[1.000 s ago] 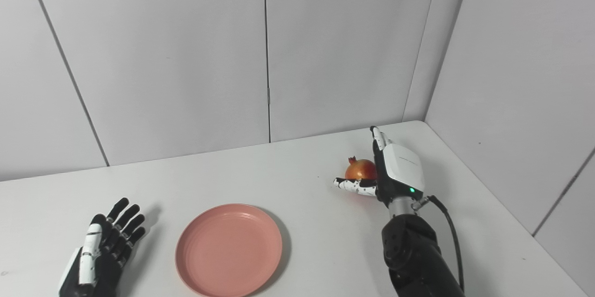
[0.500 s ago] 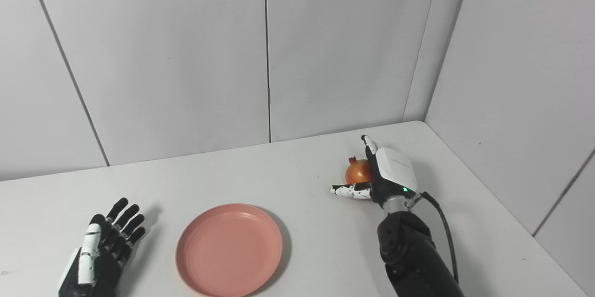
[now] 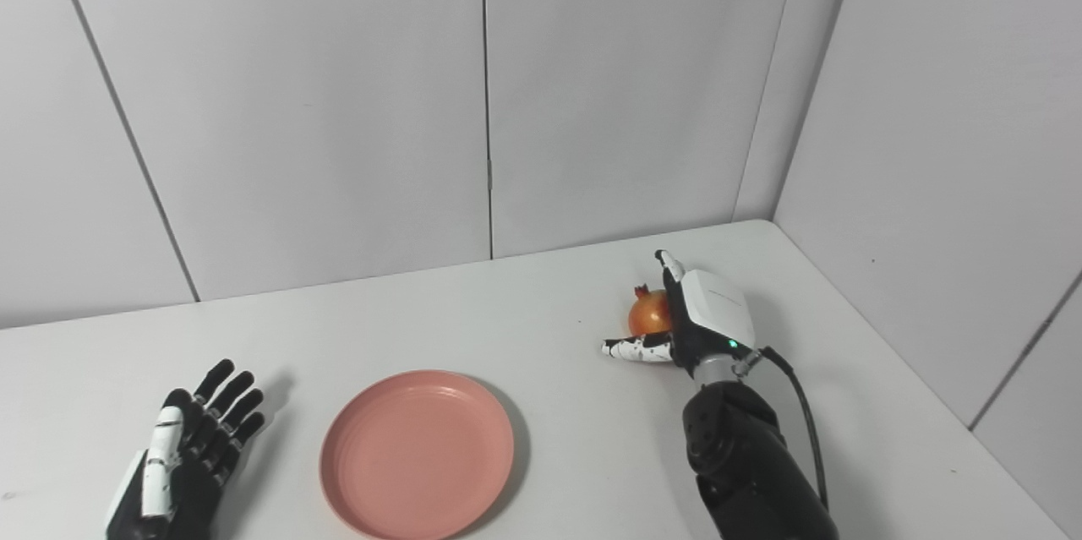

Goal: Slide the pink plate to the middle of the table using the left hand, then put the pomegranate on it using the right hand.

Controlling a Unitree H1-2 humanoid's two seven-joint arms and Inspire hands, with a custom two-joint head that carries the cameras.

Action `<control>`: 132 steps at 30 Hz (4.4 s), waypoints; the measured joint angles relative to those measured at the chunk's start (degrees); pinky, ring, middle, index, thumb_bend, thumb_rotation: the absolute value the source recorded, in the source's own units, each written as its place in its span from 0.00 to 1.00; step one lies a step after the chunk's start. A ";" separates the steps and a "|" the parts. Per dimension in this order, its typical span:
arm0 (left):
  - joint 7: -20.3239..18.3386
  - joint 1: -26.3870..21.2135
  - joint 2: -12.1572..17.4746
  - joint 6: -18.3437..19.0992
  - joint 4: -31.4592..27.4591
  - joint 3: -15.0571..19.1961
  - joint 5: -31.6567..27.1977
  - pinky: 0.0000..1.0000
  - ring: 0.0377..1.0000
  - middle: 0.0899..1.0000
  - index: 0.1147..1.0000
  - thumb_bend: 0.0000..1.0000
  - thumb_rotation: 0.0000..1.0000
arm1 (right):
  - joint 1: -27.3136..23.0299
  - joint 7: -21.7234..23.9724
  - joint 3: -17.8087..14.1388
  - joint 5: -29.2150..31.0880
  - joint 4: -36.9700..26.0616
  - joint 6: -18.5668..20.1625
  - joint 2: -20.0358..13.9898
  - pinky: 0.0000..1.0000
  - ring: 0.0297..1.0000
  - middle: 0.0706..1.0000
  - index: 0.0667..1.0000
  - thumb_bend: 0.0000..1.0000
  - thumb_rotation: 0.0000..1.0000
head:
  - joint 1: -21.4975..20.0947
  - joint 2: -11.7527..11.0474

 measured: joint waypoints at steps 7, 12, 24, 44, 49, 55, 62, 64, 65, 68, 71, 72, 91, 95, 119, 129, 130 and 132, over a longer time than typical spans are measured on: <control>-0.05 0.00 0.04 0.25 -0.22 0.03 -0.01 0.93 0.91 0.90 0.87 0.38 1.00 | -0.04 -2.02 -0.66 0.40 0.83 1.13 0.23 0.63 0.75 0.82 0.80 0.95 0.28 | 0.00 0.17; 0.03 0.00 0.01 0.53 -0.37 0.13 -0.39 0.93 0.91 0.90 0.87 0.38 1.00 | -0.93 -6.47 -2.37 1.08 2.82 1.50 1.09 0.50 0.62 0.69 0.72 0.89 0.23 | 0.00 0.18; 0.00 0.00 0.06 0.51 -0.36 -0.03 -0.43 0.93 0.91 0.90 0.87 0.39 1.00 | -2.68 -9.57 -2.25 3.54 6.03 1.54 1.68 0.23 0.29 0.38 0.51 0.80 0.15 | 0.26 0.35; 0.55 0.02 -0.18 0.53 -0.58 -0.62 0.45 0.91 0.89 0.88 0.86 0.42 1.00 | -0.59 -10.33 -0.04 5.47 -2.39 0.95 1.35 0.30 0.39 0.46 0.45 0.52 0.14 | 3.42 0.44; 1.39 0.19 -0.67 0.57 -1.07 -1.30 1.60 0.91 0.89 0.88 0.86 0.43 1.00 | -0.45 -8.91 0.18 3.90 -10.86 1.91 1.45 0.32 0.41 0.46 0.45 0.52 0.14 | 4.65 0.44; 2.17 0.54 -1.45 0.80 -1.75 -2.46 2.80 0.90 0.88 0.89 0.86 0.44 1.00 | -0.04 -5.57 1.73 0.08 -19.62 2.47 3.08 0.32 0.40 0.44 0.45 0.52 0.14 | 7.73 0.53; 3.47 0.72 -2.40 0.96 -2.39 -3.36 4.14 0.89 0.88 0.88 0.84 0.44 1.00 | 0.25 -3.39 5.13 -2.44 -23.22 2.34 4.67 0.29 0.37 0.44 0.45 0.52 0.14 | 11.16 0.97; 4.04 0.77 -2.66 1.04 -2.53 -3.56 4.71 0.89 0.88 0.88 0.84 0.44 1.00 | 0.40 -2.53 6.78 -3.14 -23.90 2.02 5.46 0.29 0.37 0.43 0.45 0.52 0.14 | 12.29 1.14; 4.27 0.78 -2.82 1.16 -2.60 -3.70 5.14 0.89 0.88 0.88 0.85 0.44 1.00 | 0.46 -2.35 7.35 -3.36 -24.08 1.85 5.90 0.29 0.37 0.43 0.45 0.52 0.14 | 12.48 1.14; 4.99 0.81 -3.64 2.27 -3.15 -4.08 5.55 0.88 0.87 0.87 0.84 0.44 1.00 | 0.69 -1.27 9.19 -3.72 -24.75 1.77 7.41 0.28 0.36 0.42 0.45 0.52 0.14 | 15.64 1.76; 5.89 0.90 -4.54 2.76 -3.65 -4.91 6.51 0.87 0.87 0.87 0.84 0.43 1.00 | 0.90 -0.12 11.15 -3.97 -24.86 1.41 8.93 0.25 0.33 0.40 0.45 0.52 0.14 | 18.36 2.37; 5.95 0.90 -4.76 2.78 -3.65 -5.19 6.62 0.87 0.87 0.87 0.84 0.43 1.00 | 1.10 -0.11 11.66 -4.00 -24.84 1.00 9.36 0.25 0.32 0.40 0.45 0.52 0.14 | 18.37 2.37; 7.81 0.89 -6.72 2.06 -2.97 -6.83 9.25 0.86 0.87 0.88 0.85 0.44 1.00 | 4.47 3.04 18.00 -5.64 -24.81 -2.52 13.11 0.25 0.32 0.39 0.45 0.52 0.14 | 25.13 5.10; 8.24 0.89 -6.80 2.07 -2.98 -7.23 10.04 0.86 0.87 0.88 0.85 0.44 1.00 | 4.94 3.13 18.95 -5.63 -24.57 -3.18 13.14 0.29 0.37 0.43 0.45 0.52 0.14 | 25.40 5.53; 8.43 0.91 -7.60 2.72 -3.65 -7.96 10.34 0.85 0.86 0.87 0.85 0.43 1.00 | 6.34 4.46 23.96 -7.65 -16.04 -6.25 13.59 0.21 0.27 0.36 0.45 0.52 0.13 | 26.72 6.68; 8.42 0.92 -7.60 2.79 -3.67 -8.20 10.35 0.85 0.87 0.87 0.85 0.43 1.00 | 6.32 2.99 24.09 -9.88 -14.87 -8.47 13.33 0.16 0.22 0.30 0.45 0.52 0.13 | 26.81 6.86; 8.42 0.92 -7.60 2.79 -3.67 -8.23 10.35 0.85 0.87 0.87 0.85 0.43 1.00 | 6.32 2.95 24.09 -10.10 -14.84 -8.50 13.33 0.17 0.22 0.31 0.45 0.52 0.14 | 26.81 6.86; 8.42 0.92 -7.60 2.79 -3.67 -8.25 10.35 0.85 0.87 0.87 0.85 0.43 1.00 | 6.32 2.96 24.08 -10.37 -14.83 -8.50 13.32 0.20 0.26 0.36 0.45 0.52 0.14 | 26.81 6.86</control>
